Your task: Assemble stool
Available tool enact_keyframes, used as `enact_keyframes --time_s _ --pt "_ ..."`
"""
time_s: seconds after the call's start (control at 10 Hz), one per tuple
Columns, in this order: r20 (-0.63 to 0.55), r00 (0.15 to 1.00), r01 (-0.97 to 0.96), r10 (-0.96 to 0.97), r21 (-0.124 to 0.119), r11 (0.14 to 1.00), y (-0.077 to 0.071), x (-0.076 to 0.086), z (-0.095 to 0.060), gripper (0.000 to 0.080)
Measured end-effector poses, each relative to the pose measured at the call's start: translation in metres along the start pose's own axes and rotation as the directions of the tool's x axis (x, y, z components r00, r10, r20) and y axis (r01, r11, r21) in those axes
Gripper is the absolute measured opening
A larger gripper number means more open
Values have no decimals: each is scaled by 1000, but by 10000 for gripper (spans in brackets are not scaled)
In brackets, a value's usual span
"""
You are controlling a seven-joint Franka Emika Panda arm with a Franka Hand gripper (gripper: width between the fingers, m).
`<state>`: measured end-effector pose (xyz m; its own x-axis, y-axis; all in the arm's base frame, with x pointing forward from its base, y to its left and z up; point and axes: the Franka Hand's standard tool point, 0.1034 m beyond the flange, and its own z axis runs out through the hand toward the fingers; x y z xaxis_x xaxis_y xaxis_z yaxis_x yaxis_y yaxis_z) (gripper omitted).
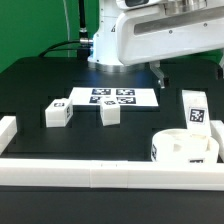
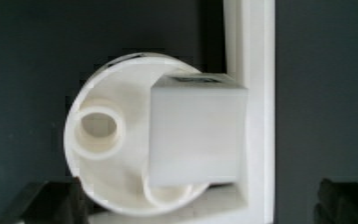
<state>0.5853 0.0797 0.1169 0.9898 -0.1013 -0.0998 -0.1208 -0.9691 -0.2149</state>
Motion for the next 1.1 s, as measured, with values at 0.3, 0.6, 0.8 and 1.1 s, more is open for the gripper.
enact_keyframes --time_s 0.3,0.6,0.8,1.1 --pt "24 974 226 -224 -99 969 -8 8 -4 649" --pt "37 941 338 -336 -91 937 -6 8 -3 649" --pt "19 837 543 -547 -155 825 -12 13 1 649" --pt "71 623 779 -779 -151 609 -14 12 3 649"
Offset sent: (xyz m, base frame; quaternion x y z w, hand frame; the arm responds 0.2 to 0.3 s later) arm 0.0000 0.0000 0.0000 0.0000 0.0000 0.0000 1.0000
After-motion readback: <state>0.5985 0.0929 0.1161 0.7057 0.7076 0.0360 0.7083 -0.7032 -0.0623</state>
